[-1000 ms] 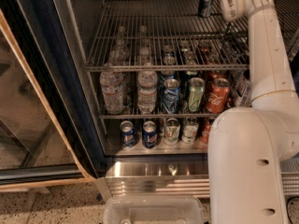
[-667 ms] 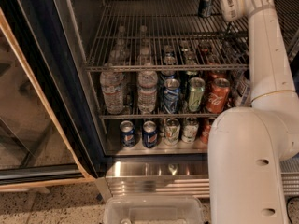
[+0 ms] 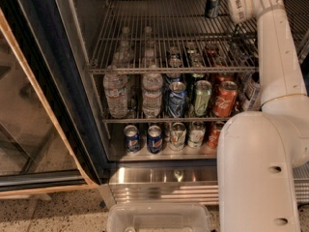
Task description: Pick redbull can from top shelf of fridge
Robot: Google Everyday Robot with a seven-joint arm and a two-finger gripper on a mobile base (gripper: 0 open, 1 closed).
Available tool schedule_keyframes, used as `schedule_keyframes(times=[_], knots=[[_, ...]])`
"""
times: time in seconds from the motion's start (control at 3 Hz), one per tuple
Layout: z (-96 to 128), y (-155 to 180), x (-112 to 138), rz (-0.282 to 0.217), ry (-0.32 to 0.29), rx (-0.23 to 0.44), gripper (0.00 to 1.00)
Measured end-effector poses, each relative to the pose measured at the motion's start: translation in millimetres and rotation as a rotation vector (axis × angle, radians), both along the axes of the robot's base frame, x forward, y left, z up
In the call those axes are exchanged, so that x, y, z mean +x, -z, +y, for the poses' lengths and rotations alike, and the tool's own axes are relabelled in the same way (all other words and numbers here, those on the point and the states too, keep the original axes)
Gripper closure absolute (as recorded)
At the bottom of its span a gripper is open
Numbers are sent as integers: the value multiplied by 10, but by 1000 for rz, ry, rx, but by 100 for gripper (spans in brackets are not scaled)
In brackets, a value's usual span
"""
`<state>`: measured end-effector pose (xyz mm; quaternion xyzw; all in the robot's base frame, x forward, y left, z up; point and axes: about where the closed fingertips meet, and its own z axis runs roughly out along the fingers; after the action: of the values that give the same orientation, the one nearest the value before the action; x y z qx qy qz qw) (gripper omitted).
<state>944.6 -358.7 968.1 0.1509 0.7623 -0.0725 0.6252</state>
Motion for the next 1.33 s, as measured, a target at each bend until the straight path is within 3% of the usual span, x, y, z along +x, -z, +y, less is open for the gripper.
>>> schedule_keyframes(times=[0.67,1.33], knots=[[131,-173,-255,-36,-92,1,100],[295,-163,-653,-26,-210,16,100]])
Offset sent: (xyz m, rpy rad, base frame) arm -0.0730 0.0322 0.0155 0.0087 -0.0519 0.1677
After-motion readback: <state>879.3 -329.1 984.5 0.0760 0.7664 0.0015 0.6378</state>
